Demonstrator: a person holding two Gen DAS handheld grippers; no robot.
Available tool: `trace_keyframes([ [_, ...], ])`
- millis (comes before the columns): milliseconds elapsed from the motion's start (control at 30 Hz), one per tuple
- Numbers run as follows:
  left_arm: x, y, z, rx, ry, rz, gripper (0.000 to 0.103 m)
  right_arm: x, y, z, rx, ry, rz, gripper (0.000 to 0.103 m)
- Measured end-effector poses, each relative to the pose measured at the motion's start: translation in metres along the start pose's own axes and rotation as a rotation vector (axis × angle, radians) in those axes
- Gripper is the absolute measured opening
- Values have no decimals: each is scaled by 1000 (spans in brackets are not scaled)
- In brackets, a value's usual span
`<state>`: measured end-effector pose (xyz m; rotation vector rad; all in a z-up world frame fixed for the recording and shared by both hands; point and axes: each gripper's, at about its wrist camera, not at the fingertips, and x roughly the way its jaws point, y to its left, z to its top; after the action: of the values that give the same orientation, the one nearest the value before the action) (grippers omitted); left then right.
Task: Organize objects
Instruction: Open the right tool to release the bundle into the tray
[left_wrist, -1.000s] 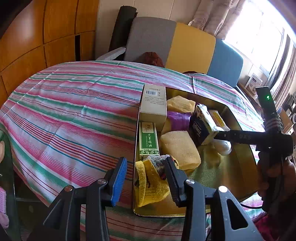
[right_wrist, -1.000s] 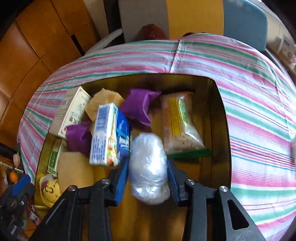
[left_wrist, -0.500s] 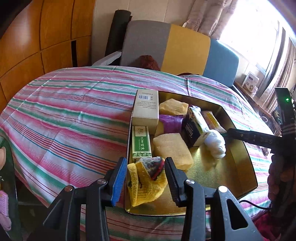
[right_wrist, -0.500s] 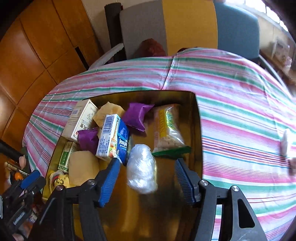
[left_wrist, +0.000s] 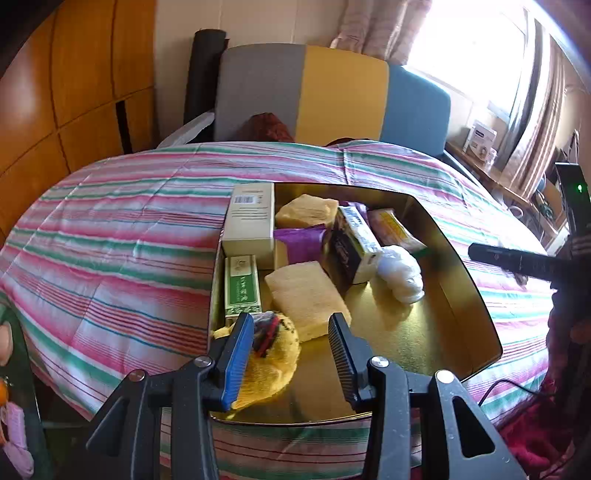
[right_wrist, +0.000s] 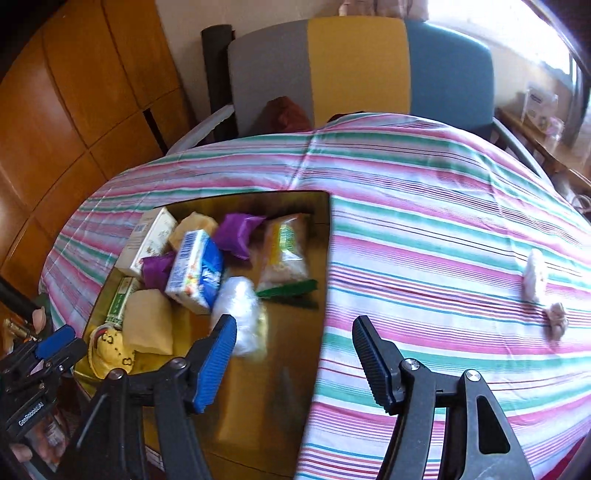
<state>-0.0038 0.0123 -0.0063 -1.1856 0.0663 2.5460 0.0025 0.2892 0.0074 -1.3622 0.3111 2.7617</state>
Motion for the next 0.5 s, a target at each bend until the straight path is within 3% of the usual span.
trace_keyframes([
  [500,4,-42,10,113,5,-37,42,-26,-110,6,160,-34,-150,68],
])
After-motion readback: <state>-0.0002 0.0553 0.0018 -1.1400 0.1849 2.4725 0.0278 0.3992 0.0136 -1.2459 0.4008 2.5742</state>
